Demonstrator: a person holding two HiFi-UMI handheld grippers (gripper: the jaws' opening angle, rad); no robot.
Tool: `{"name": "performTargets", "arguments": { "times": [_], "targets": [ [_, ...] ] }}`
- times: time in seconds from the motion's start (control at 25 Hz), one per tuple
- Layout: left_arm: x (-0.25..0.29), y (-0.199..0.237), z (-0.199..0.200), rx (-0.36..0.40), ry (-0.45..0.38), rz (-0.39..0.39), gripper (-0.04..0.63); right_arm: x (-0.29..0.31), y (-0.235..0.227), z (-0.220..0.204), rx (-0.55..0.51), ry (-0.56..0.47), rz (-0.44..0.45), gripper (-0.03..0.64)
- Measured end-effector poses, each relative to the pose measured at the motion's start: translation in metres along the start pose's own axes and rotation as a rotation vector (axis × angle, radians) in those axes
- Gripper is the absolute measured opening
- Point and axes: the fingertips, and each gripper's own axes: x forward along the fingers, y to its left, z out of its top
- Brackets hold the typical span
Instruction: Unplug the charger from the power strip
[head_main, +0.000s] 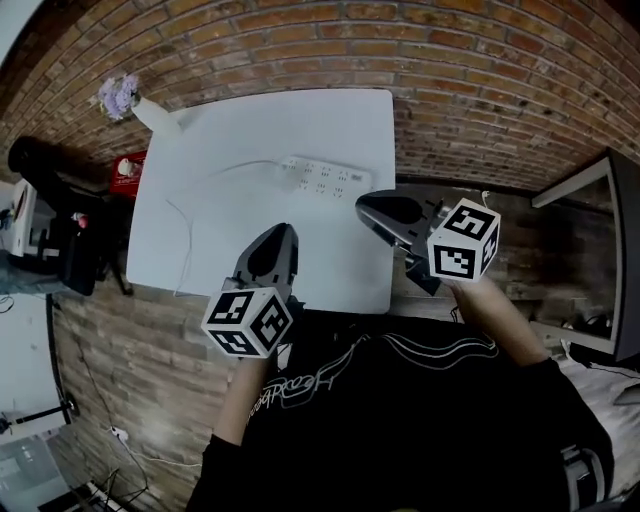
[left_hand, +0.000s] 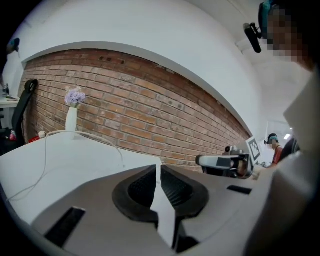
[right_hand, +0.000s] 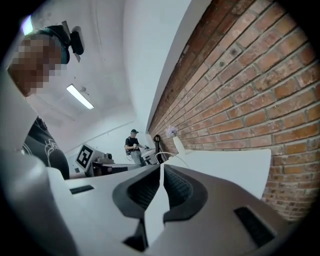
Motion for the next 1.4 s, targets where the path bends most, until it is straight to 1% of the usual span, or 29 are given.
{"name": "performTargets", "arguments": {
  "times": [0.12, 0.28, 0.4, 0.6, 0.68, 0.76, 0.88, 1.0, 1.2, 1.28, 1.36, 1.4],
  "targets": [
    [0.002, 0.014, -0.004, -0.017, 0.008, 0.043, 0.008, 0.010, -0.023, -0.013, 0.008, 0.058, -0.002, 0.000],
    [0.011, 0.039, -0.010, -0.042, 0.019, 0.079, 0.008, 0.029, -0.054, -0.030, 0.024, 0.121, -0.026, 0.000],
    [0.026, 0.057, -0.018, -0.062, 0.027, 0.102, 0.008, 0.042, -0.081, -0.048, 0.001, 0.191, -0.052, 0.002],
    [0.051, 0.082, -0.032, -0.102, 0.053, 0.124, 0.023, 0.061, -0.121, -0.073, -0.081, 0.294, -0.088, 0.008],
    [0.059, 0.089, -0.038, -0.116, 0.076, 0.117, 0.053, 0.070, -0.130, -0.082, -0.132, 0.329, -0.082, 0.077],
    [0.065, 0.095, -0.045, -0.124, 0.104, 0.111, 0.085, 0.078, -0.137, -0.090, -0.187, 0.361, -0.073, 0.091],
    [0.075, 0.104, -0.051, -0.132, 0.128, 0.108, 0.103, 0.086, -0.149, -0.096, -0.277, 0.393, -0.083, 0.106],
    [0.086, 0.111, -0.055, -0.132, 0.150, 0.096, 0.127, 0.093, -0.155, -0.101, -0.333, 0.401, -0.093, 0.117],
    [0.101, 0.122, -0.061, -0.118, 0.179, 0.091, 0.183, 0.098, -0.156, -0.109, -0.397, 0.407, -0.102, 0.124],
    [0.107, 0.127, -0.062, -0.110, 0.181, 0.090, 0.201, 0.100, -0.156, -0.113, -0.424, 0.418, -0.104, 0.143],
    [0.115, 0.131, -0.060, -0.079, 0.174, 0.091, 0.215, 0.100, -0.156, -0.115, -0.451, 0.424, -0.100, 0.144],
    [0.119, 0.132, -0.059, -0.050, 0.172, 0.096, 0.223, 0.101, -0.157, -0.116, -0.460, 0.427, -0.098, 0.144]
  ]
}}
